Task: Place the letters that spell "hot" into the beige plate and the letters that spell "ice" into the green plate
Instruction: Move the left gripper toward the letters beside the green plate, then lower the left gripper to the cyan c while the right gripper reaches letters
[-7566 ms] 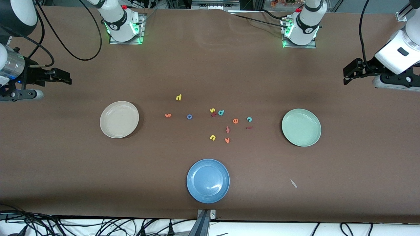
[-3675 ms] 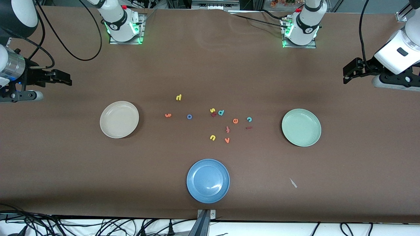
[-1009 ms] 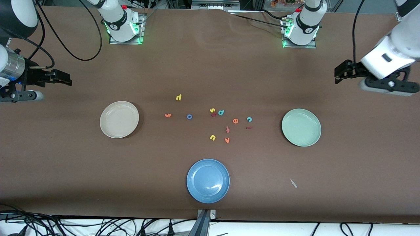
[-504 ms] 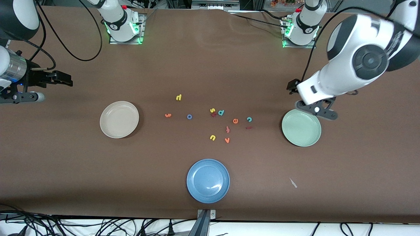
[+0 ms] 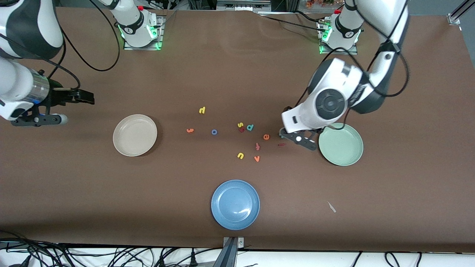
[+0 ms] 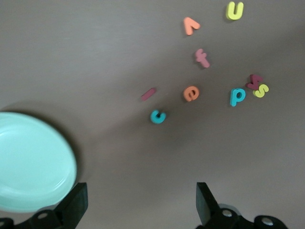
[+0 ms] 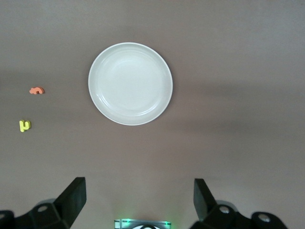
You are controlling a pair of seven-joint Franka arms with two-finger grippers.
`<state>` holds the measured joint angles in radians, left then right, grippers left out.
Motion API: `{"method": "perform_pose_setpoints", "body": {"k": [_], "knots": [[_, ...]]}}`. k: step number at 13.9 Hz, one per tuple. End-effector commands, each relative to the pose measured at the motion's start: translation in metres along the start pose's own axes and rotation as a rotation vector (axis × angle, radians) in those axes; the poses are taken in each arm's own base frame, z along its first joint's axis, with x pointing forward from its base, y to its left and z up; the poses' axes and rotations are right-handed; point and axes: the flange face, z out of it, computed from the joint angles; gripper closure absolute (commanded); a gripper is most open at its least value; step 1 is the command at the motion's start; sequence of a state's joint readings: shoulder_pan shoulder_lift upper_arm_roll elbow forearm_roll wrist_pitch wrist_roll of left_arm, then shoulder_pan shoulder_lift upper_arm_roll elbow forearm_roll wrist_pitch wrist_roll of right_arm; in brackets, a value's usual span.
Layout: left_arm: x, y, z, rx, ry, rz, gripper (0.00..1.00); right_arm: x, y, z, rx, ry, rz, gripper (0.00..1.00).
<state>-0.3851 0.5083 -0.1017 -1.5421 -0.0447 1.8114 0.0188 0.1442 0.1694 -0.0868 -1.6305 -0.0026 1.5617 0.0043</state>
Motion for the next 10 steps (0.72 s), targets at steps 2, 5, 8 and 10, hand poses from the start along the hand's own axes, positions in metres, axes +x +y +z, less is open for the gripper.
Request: {"method": "perform_pose_setpoints", "body": {"k": [2, 5, 8, 10], "knots": [[0.013, 0.002, 0.022, -0.008, -0.014, 0.004, 0.00, 0.014, -0.024, 0.012, 0.018, -0.003, 0.024, 0.00], [0.017, 0.005, 0.055, -0.008, -0.061, 0.009, 0.00, 0.016, -0.050, 0.024, 0.011, -0.017, 0.065, 0.00], [0.030, 0.012, 0.077, 0.003, -0.026, 0.024, 0.00, 0.016, -0.093, 0.037, -0.003, 0.000, 0.110, 0.00], [0.038, 0.022, 0.090, 0.028, 0.003, 0.047, 0.00, 0.015, -0.127, 0.059, 0.003, 0.002, 0.148, 0.00]]}}
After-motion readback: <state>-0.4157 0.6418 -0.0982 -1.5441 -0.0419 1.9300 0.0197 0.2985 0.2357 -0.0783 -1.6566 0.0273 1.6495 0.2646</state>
